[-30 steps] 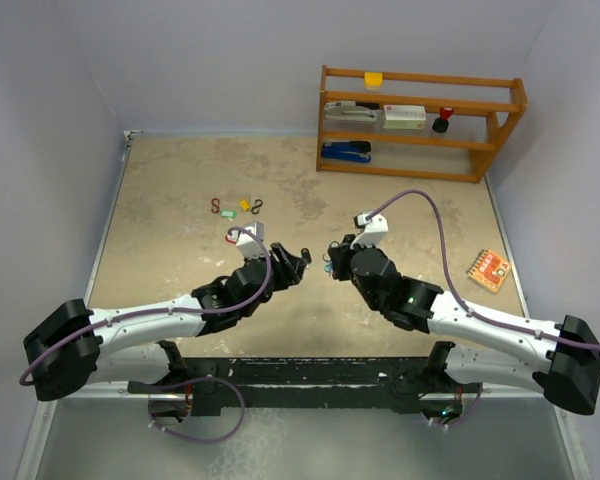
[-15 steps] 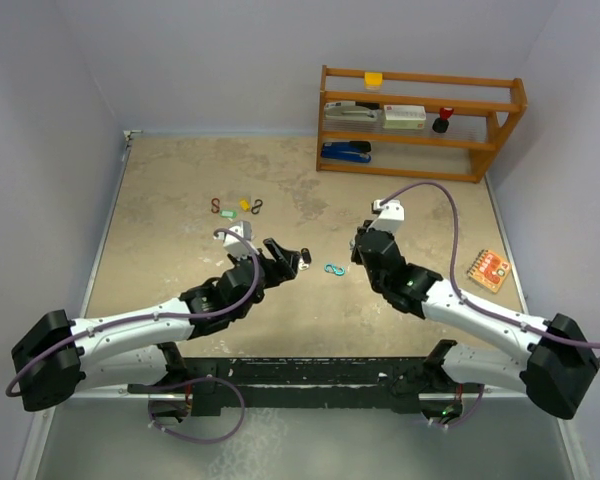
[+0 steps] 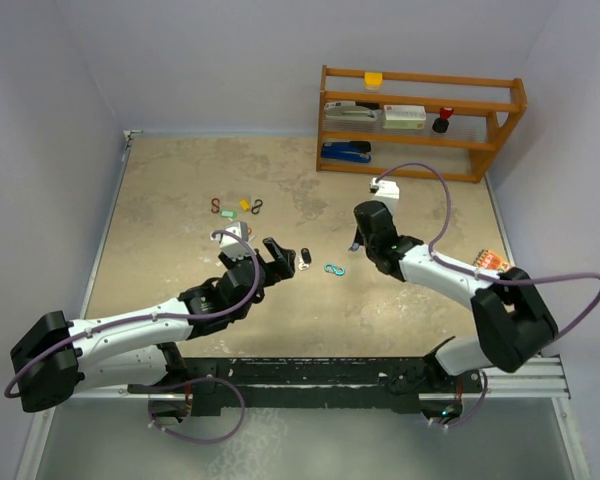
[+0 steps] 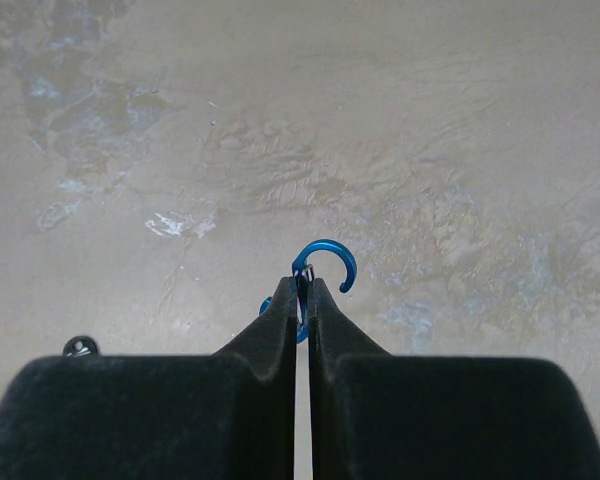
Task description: Put the keys on the keyring
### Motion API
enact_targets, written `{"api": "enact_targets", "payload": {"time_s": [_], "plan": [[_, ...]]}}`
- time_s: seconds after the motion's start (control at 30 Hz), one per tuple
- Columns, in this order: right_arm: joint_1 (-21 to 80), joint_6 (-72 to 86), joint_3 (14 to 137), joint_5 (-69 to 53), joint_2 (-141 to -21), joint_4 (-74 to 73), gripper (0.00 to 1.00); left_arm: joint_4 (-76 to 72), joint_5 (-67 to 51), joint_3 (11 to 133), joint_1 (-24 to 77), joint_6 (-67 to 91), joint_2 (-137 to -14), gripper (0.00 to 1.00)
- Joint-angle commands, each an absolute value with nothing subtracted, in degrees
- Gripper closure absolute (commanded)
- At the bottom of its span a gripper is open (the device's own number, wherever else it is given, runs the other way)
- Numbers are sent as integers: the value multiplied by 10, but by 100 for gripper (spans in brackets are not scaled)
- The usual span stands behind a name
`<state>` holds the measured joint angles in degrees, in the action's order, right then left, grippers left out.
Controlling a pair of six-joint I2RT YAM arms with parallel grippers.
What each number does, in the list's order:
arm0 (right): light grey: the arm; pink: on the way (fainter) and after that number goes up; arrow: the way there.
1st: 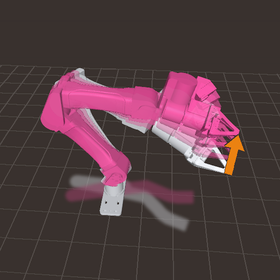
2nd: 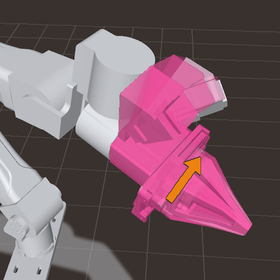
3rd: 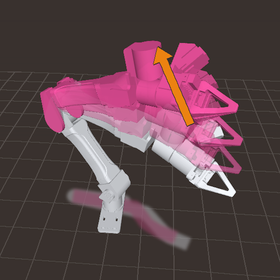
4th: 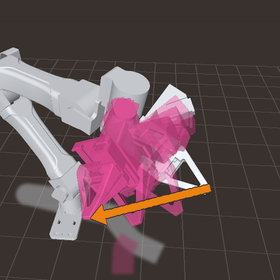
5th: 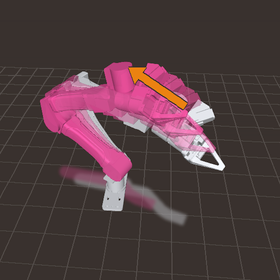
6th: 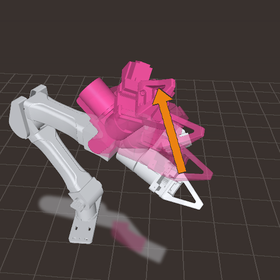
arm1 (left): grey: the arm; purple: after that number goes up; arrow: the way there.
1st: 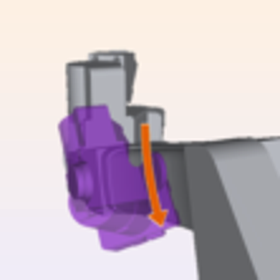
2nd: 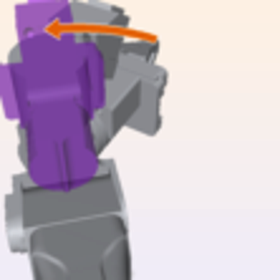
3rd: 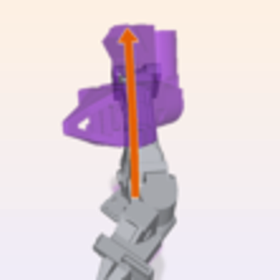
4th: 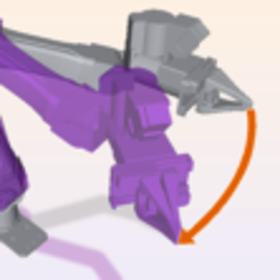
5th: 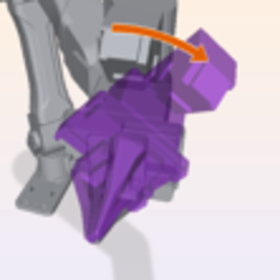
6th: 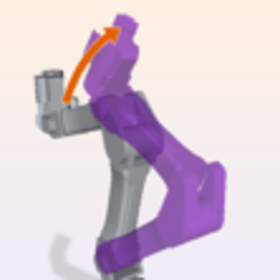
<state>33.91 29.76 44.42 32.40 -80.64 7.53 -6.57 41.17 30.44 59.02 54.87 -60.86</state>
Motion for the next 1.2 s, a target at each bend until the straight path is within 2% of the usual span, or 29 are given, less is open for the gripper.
{"api": "enact_targets", "payload": {"time_s": [0.0,0.3,0.37,0.5,0.63,0.9,1.17], "plan": [[320,284,489,282,-845,105,100,-71,428,323,591,540,-604,9],[294,260,564,248,-917,103,100,-67,433,313,591,544,-594,10],[289,257,580,241,-928,98,90,-67,434,312,591,545,-594,10],[282,252,591,238,-933,98,59,-65,436,311,591,546,-594,10],[282,245,587,241,-919,99,41,-65,436,310,591,547,-595,10],[281,229,550,222,-868,51,35,-66,438,310,592,547,-595,10],[299,178,543,54,-871,-76,31,-78,434,309,591,545,-610,10]]}}
